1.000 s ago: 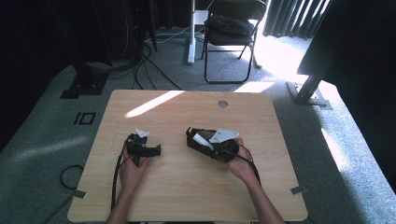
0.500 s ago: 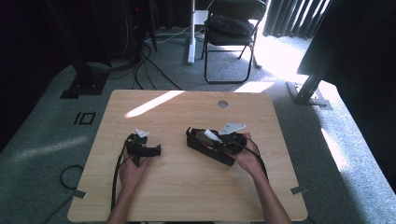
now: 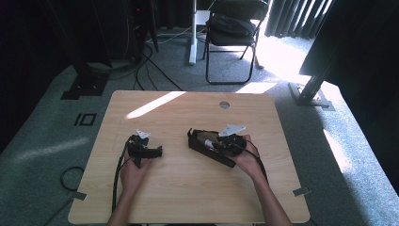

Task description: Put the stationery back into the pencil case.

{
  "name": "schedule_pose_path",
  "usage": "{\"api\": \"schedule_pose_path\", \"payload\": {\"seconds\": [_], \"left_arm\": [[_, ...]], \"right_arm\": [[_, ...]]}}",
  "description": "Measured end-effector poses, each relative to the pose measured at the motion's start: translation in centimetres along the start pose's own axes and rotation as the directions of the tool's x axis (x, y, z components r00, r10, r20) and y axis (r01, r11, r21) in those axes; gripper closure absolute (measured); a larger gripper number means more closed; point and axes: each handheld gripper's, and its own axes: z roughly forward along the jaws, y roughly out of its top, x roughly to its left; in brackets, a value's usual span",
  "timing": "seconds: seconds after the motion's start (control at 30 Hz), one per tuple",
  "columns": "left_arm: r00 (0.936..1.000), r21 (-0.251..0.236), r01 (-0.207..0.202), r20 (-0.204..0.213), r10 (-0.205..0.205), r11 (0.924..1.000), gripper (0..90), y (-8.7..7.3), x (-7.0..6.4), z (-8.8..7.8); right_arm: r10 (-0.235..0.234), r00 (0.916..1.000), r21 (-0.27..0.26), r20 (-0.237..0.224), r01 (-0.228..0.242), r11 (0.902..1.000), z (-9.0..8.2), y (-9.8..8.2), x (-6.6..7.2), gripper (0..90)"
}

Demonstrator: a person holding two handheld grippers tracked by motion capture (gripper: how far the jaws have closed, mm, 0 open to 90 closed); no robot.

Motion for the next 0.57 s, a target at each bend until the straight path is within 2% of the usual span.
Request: {"api": "schedule_pose_path", "payload": {"seconds": [0.1, 0.2, 0.37, 0.47, 0.57], "left_arm": [[1.0, 0.0, 0.0, 0.001, 0.0, 1.0, 2.0, 0.0, 0.0, 0.0], [1.0, 0.0, 0.0, 0.001, 0.0, 1.0, 2.0, 0.0, 0.0, 0.0], [1.0, 0.0, 0.0, 0.001, 0.0, 1.0, 1.9, 0.0, 0.0, 0.0], [1.0, 0.0, 0.0, 0.001, 0.0, 1.0, 2.0, 0.0, 0.0, 0.0], [1.0, 0.0, 0.0, 0.001, 0.0, 1.0, 1.9, 0.0, 0.0, 0.0]], "right_arm": [[0.019, 0.9998, -0.036, 0.0, -0.019, 0.9992, -0.7, 0.1, -0.2, 55.5], [0.037, 0.9991, -0.076, 0.021, -0.035, 0.9965, -2.0, 0.2, -0.2, 48.5], [0.086, 0.9942, -0.147, 0.064, -0.076, 0.9862, -4.4, -0.6, -0.7, 43.6], [0.122, 0.9879, -0.178, 0.096, -0.104, 0.9786, -5.8, -1.5, -1.1, 40.1], [0.172, 0.9747, -0.208, 0.143, -0.14, 0.9681, -7.1, -2.7, -1.8, 36.2]]}}
